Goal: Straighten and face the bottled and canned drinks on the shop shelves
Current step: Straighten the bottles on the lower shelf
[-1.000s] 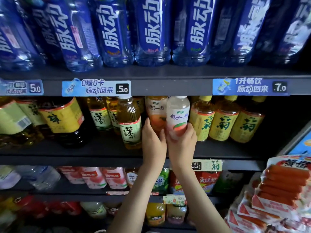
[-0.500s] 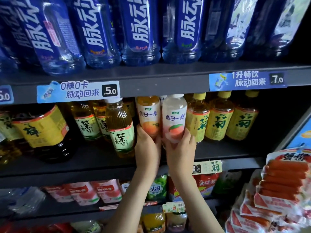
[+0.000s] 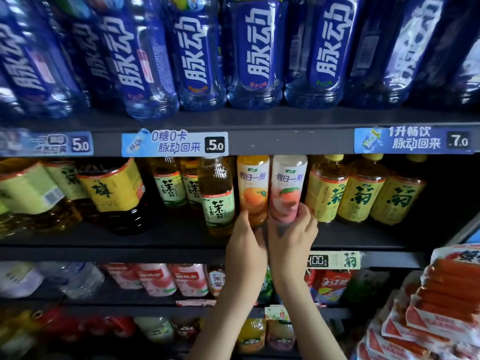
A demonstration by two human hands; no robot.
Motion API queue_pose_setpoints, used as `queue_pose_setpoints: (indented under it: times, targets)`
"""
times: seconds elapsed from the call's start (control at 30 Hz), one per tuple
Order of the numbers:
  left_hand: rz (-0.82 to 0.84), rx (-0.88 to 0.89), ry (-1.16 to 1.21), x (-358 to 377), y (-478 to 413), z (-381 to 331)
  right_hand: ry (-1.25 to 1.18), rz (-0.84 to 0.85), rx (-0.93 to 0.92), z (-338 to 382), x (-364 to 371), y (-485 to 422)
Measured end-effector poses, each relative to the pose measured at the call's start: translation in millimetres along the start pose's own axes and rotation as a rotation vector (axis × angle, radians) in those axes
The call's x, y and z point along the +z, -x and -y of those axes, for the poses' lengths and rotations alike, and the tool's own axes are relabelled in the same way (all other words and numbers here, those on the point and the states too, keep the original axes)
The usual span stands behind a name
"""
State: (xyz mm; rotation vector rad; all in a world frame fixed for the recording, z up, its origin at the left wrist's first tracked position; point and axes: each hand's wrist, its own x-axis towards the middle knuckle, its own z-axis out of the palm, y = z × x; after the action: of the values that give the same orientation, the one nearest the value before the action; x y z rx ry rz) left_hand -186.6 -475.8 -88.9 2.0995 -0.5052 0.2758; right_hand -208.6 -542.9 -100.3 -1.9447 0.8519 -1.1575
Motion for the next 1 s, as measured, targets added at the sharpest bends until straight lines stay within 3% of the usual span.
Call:
queue_pose_setpoints:
  times: [0.07,0.17,0.33,0.5,0.8,1.0]
  targets:
    - [-0.09,0.034,-0.007,-20.3,14.0,0.8,-0.065,0.012,-0.058,9.8,-0.8,19.7]
    - [-0.189,0.026,-0.024,-49.1,16.3,15.1,-0.174,0.224,-0.08,29.4,6.5,43.0]
    - [-0.209,0.025,-0.063,-88.5,-7.3,47.7,-0.133,0.385,-0.068,49.6,38.8,55.0]
    - [-0.159,-0.034,-0.063,-105.0,-36.2,91.0,-0.036,0.253,-0.046,52.8,71.3,46.9]
    - [0.055,-0.016,0.053,-104.3,-57.5,106.4,0.111,-0.044,0.131,71.8,104.1,50.5]
    - [0.066,0.004,0.115,-95.2,-56.8,124.2,0.15,-0.171,0.107,70.1,119.6,50.0]
